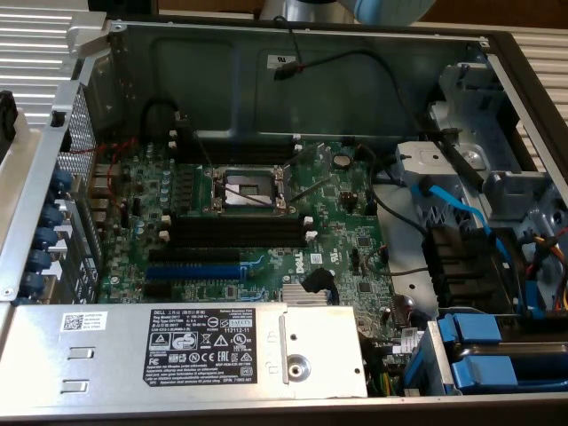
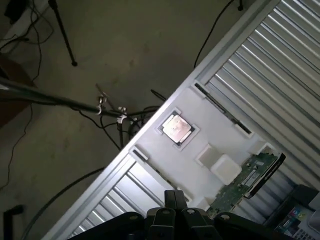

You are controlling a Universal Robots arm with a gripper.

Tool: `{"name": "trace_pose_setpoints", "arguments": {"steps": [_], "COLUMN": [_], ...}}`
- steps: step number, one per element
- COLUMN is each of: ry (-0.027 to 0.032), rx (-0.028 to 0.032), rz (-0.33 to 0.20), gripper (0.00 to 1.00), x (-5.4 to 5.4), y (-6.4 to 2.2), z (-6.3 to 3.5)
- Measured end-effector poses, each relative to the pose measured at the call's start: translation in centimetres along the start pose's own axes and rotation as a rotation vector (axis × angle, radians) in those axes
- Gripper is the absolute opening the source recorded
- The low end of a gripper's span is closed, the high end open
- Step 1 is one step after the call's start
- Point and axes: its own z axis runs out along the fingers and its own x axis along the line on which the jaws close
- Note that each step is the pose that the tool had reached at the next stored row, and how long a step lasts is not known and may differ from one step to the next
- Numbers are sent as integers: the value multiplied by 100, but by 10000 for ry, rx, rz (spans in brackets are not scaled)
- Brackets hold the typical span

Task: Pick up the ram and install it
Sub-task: 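Pick up the ram and move it above insertion slot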

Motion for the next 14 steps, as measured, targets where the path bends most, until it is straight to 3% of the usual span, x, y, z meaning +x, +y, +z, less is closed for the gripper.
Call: {"name": "trace_pose_setpoints", "arguments": {"steps": [14], "ry": [149], "rx": [39], "rz": [-2103], "gripper": [10], "x": [-9], "y": [-7], "z": [-1]}}
